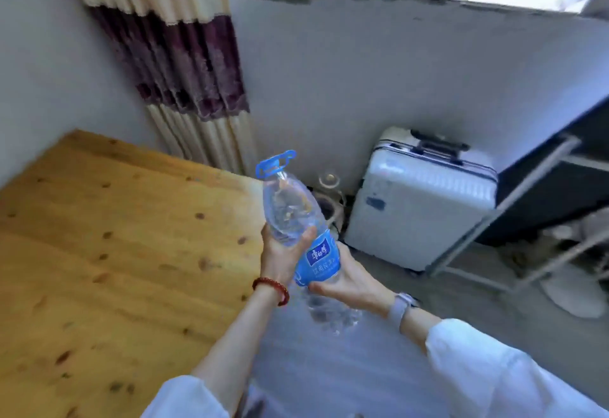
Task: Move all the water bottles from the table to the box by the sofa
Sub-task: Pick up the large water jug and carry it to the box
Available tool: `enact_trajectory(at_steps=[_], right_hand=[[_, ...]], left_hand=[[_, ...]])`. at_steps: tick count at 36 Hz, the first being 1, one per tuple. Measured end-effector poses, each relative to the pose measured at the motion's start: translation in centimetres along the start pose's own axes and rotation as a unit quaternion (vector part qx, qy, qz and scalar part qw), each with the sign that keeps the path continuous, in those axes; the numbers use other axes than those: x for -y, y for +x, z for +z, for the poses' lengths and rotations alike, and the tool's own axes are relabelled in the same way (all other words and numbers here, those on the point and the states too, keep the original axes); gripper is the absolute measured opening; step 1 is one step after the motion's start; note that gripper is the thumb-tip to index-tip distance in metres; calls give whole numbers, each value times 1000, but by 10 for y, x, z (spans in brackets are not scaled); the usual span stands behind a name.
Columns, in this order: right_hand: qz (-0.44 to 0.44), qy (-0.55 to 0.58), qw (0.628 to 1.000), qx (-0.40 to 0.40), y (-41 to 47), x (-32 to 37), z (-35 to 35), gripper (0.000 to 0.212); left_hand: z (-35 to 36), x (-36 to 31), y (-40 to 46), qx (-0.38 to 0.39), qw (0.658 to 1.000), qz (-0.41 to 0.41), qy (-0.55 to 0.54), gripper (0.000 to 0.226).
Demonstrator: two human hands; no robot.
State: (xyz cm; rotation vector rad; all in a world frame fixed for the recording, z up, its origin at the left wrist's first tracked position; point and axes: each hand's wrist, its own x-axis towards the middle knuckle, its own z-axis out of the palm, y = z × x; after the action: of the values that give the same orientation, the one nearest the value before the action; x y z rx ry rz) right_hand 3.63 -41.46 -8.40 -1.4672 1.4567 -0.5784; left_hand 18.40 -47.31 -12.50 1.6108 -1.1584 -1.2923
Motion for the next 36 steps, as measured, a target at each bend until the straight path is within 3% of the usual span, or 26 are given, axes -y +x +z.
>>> enact_trajectory(at_steps=[5, 7, 9, 12, 16, 20, 25, 28, 31, 36], right_hand=[[77, 31, 985, -152, -108, -93, -97, 56], [119, 45, 968, -215, -154, -121, -130, 59], [151, 68, 946, -279, -198, -146, -157, 60], [190, 96, 904, -371, -255, -176, -194, 56], [250, 100, 844, -464, -322, -238, -231, 54], [291, 119, 781, -540, -386, -276, -267, 64], [326, 152, 723, -590, -461, -325, -322, 74], [351, 170, 691, -609, -509, -361, -366, 75], [362, 169, 679, -616, -538, -374, -391, 71], [377, 189, 626, -656, -620, -421, -435, 74]], left_hand=[[169, -44, -68, 175, 983, 39, 42, 110], [226, -57, -100, 252, 965, 51, 60, 105], [280, -69, -134, 325, 940, 32, 102, 84], [361, -80, -176, 403, 904, 108, 89, 106], [454, -88, -240, 502, 847, 150, 86, 88], [537, -89, -297, 553, 813, 155, 98, 70], [653, -76, -362, 603, 776, 137, 121, 80], [728, -78, -406, 635, 746, 130, 152, 71], [770, -81, -432, 654, 729, 128, 158, 73], [869, -74, -510, 716, 662, 122, 185, 84]])
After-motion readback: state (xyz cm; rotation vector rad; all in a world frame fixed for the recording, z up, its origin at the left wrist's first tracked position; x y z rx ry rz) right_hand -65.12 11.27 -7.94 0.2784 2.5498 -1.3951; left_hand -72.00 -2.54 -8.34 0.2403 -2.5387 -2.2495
